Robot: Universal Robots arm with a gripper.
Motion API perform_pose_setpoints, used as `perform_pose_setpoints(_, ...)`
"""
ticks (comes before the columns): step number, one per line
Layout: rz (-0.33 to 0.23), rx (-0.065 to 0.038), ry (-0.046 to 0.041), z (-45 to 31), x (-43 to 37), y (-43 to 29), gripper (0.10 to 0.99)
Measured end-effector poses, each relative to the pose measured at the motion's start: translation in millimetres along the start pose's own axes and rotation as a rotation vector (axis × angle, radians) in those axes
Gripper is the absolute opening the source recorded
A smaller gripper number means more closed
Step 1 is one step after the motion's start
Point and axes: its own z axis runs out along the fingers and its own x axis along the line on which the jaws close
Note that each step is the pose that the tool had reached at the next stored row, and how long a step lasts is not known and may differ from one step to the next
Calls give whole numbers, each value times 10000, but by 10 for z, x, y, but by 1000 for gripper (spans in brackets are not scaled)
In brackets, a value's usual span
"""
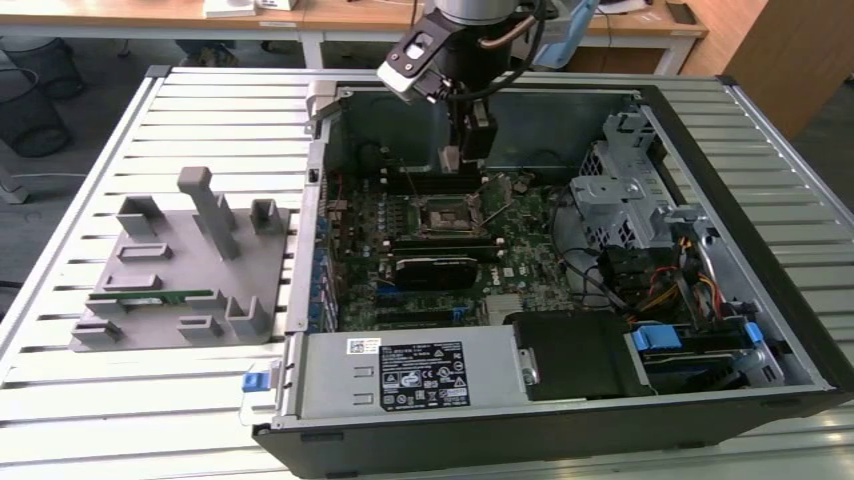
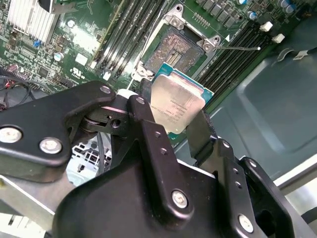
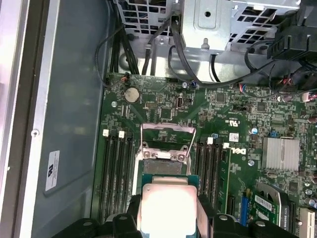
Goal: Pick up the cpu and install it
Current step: 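Place the cpu into insertion slot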
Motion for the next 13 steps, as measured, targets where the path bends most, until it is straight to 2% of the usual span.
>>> perform_pose_setpoints(13, 27, 0, -1, 97, -24, -20, 529)
